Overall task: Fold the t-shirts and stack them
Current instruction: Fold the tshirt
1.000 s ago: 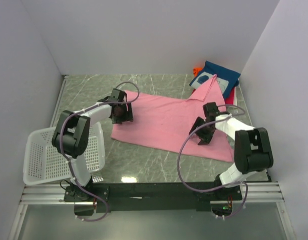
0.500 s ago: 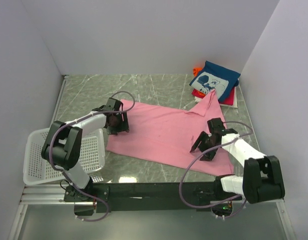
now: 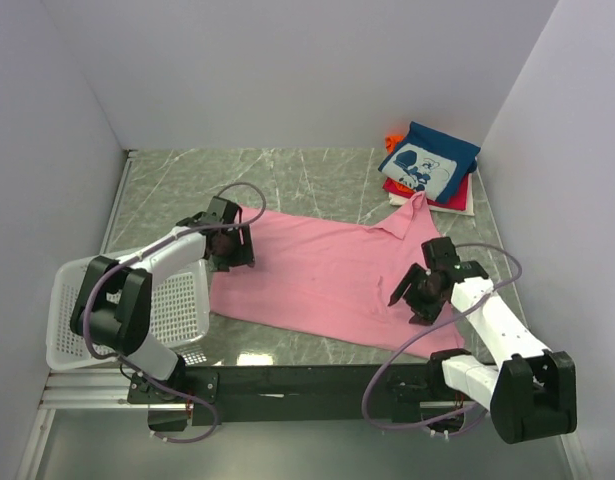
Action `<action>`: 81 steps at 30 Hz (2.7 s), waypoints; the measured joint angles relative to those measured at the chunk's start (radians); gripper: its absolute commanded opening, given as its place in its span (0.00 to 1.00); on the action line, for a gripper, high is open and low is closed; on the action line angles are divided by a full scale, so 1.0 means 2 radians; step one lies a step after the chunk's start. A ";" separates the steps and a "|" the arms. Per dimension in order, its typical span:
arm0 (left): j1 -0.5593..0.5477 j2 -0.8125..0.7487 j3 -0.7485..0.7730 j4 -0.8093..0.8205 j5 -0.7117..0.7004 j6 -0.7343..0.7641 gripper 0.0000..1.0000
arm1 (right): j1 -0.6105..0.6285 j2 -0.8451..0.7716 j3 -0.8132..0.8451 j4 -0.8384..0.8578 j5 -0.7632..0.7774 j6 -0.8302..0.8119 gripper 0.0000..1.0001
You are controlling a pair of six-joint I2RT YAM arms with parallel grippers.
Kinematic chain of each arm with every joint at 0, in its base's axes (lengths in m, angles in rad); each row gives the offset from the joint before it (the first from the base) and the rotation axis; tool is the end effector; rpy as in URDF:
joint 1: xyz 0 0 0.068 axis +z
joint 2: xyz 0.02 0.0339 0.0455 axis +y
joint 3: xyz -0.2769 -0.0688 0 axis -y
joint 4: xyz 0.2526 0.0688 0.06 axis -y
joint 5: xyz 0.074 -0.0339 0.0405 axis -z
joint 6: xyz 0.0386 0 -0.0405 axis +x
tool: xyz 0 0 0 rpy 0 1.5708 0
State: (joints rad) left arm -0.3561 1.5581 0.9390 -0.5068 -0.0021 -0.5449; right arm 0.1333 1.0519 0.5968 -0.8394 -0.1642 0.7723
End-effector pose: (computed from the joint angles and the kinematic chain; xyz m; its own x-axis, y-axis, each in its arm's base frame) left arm 0.2863 -0.1064 0.1910 -0.9038 -0.2169 -0.3690 -0.1411 0.9649 -0.2215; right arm 0.1642 0.0284 0.1890 -0.8054 0.5866 -0.0857 0.5398 0.7854 0.3030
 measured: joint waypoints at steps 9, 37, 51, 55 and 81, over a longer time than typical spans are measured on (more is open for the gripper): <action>-0.005 0.060 0.118 -0.001 0.002 0.007 0.73 | -0.019 0.081 0.100 0.026 0.052 -0.011 0.71; -0.005 0.154 0.142 0.017 0.015 0.019 0.73 | -0.087 0.216 0.097 0.093 0.056 -0.044 0.70; -0.006 0.095 0.068 0.028 0.017 0.009 0.72 | -0.088 0.156 0.048 0.070 0.065 -0.039 0.70; -0.006 0.092 0.064 0.025 0.020 0.004 0.73 | -0.088 0.145 0.043 0.043 0.073 -0.039 0.70; 0.071 0.221 0.309 -0.053 0.020 0.003 0.73 | -0.095 0.342 0.369 0.058 0.088 -0.095 0.66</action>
State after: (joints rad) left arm -0.2138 2.0010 1.5574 -0.6125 0.0383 -0.5388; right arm -0.0574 1.7355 1.3342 -0.7235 0.0109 0.5816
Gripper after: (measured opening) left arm 0.732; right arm 0.671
